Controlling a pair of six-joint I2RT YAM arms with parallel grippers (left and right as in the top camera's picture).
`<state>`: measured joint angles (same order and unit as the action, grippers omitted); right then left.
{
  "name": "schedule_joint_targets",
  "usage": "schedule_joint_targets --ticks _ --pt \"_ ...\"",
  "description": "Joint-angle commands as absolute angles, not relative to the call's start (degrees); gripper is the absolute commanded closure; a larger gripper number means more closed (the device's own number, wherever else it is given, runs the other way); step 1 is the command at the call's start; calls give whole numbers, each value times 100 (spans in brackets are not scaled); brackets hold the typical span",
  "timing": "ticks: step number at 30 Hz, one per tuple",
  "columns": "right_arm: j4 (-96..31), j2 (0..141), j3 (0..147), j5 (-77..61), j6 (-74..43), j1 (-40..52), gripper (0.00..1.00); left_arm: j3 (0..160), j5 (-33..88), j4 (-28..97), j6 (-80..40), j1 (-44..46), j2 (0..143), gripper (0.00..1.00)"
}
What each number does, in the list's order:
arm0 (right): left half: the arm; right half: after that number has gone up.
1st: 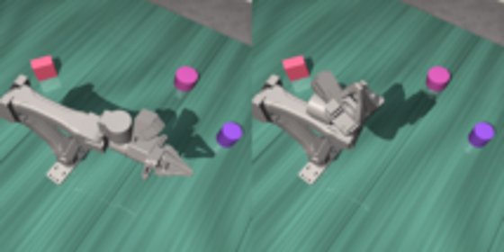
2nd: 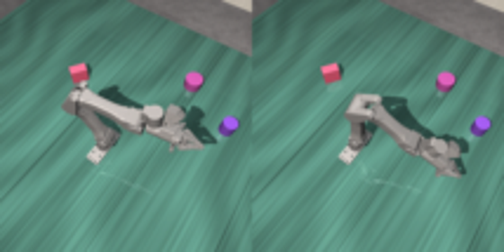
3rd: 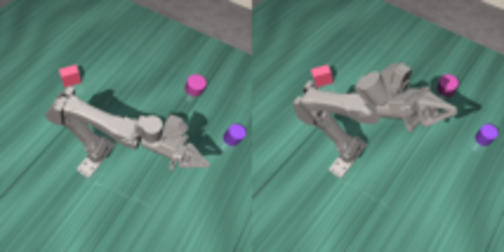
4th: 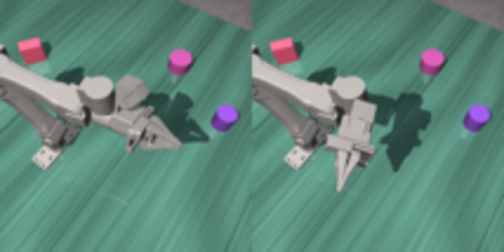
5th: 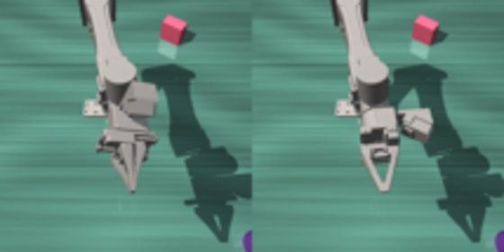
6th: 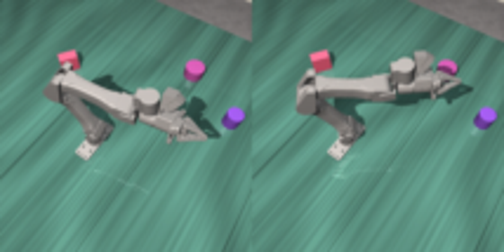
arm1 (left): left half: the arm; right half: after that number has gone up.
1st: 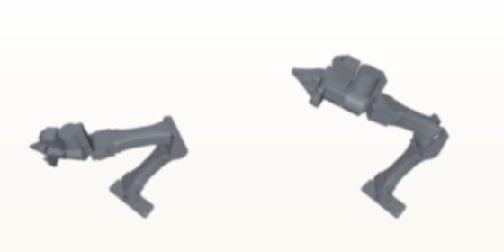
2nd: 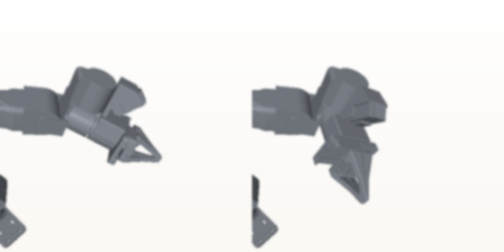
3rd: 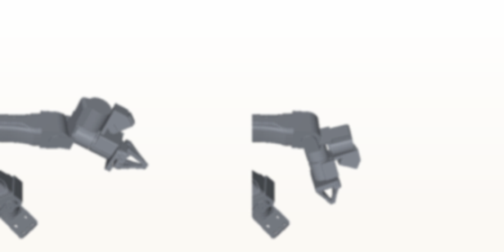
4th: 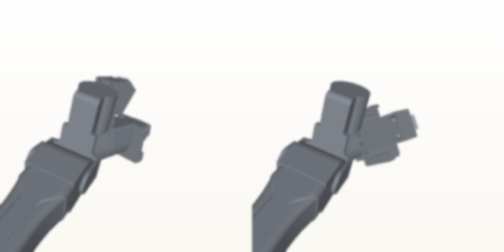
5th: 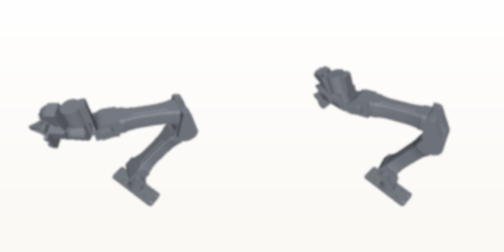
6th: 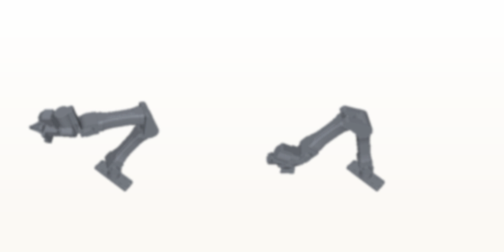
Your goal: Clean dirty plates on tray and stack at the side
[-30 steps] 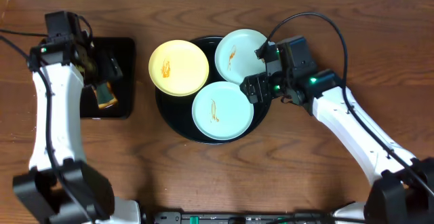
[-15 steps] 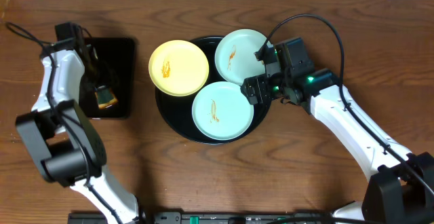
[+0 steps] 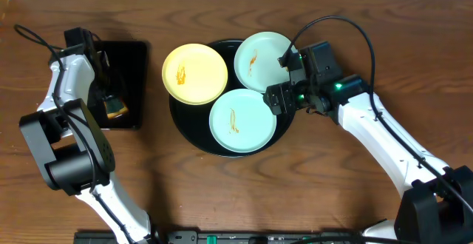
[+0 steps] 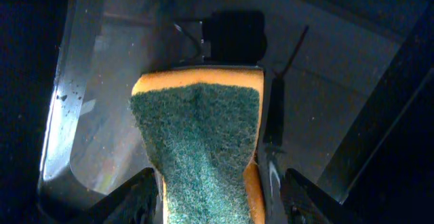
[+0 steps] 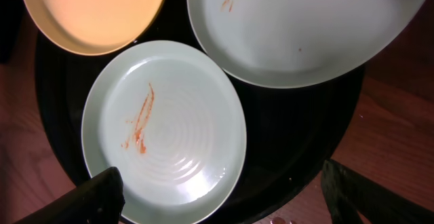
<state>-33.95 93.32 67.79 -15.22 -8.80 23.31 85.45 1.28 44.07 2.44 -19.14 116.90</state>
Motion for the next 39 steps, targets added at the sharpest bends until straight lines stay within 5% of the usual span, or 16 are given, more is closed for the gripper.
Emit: schedule_joint_targets --ticks 1,39 --pt "-3420 9378 6888 -1372 -915 2368 9 8554 75 4379 298 -1955 11826 40" --pt "-3474 9378 6888 -1352 -917 2366 11 8267 78 3992 296 -1955 11996 62"
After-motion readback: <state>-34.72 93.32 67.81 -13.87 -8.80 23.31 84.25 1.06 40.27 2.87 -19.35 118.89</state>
